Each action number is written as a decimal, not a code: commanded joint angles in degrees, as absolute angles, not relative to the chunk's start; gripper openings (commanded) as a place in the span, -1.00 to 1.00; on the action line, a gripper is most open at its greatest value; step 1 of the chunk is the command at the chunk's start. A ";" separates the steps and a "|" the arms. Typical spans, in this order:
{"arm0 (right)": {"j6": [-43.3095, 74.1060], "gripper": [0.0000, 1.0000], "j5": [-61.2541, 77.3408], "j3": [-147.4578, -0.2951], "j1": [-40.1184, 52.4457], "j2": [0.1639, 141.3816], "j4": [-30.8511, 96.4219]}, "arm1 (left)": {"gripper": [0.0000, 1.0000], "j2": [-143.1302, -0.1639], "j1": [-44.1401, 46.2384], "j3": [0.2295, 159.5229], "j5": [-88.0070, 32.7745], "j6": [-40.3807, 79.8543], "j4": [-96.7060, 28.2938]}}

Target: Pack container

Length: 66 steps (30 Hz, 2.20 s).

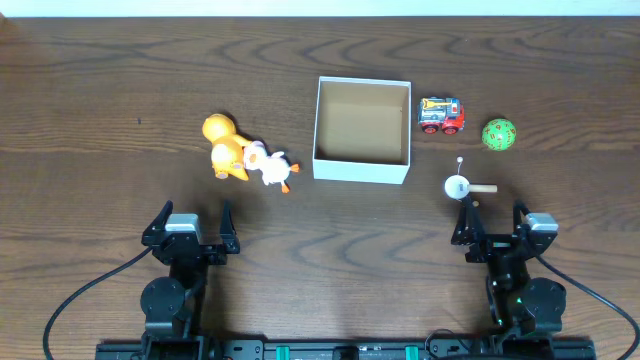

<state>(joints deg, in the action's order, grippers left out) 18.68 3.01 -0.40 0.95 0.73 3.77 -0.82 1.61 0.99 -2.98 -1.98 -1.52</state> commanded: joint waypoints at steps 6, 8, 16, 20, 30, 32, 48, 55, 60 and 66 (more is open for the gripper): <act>20.56 0.98 -0.60 -0.32 1.15 0.82 3.88 | 0.96 -0.99 1.37 0.23 -2.35 -2.76 -3.88; 20.51 0.98 -2.24 -0.32 1.15 0.82 4.03 | 0.96 -0.99 1.37 0.23 -2.35 -2.76 -3.88; 16.62 0.98 -1.96 -1.39 1.15 1.45 3.79 | 0.96 -0.99 1.37 0.23 -2.35 -2.76 -3.88; 15.00 0.99 -1.98 -6.59 1.15 5.65 2.66 | 0.96 -0.99 1.37 0.23 -2.35 -2.76 -3.88; 13.23 0.98 -3.18 -40.25 1.15 39.94 8.82 | 0.96 -0.99 1.37 0.23 -2.35 -2.76 -3.88; 13.17 0.98 -3.25 -48.31 1.15 47.75 13.78 | 0.96 -0.99 1.37 0.23 -2.35 -2.76 -3.88; 2.02 0.98 -3.22 -80.23 1.13 82.37 35.70 | 0.96 -0.99 1.37 0.23 -2.35 -2.76 -3.88; 1.02 0.98 -5.74 -80.23 -0.67 82.41 38.89 | 0.96 -0.99 1.37 0.23 -2.35 -2.76 -3.88; 1.19 0.98 -4.84 -80.14 -1.54 82.65 39.66 | 0.96 -0.99 1.37 0.23 -2.35 -2.76 -3.88; -7.53 0.98 4.86 -80.14 -1.41 85.76 33.54 | 0.96 -0.99 1.37 0.23 -2.35 -2.76 -3.88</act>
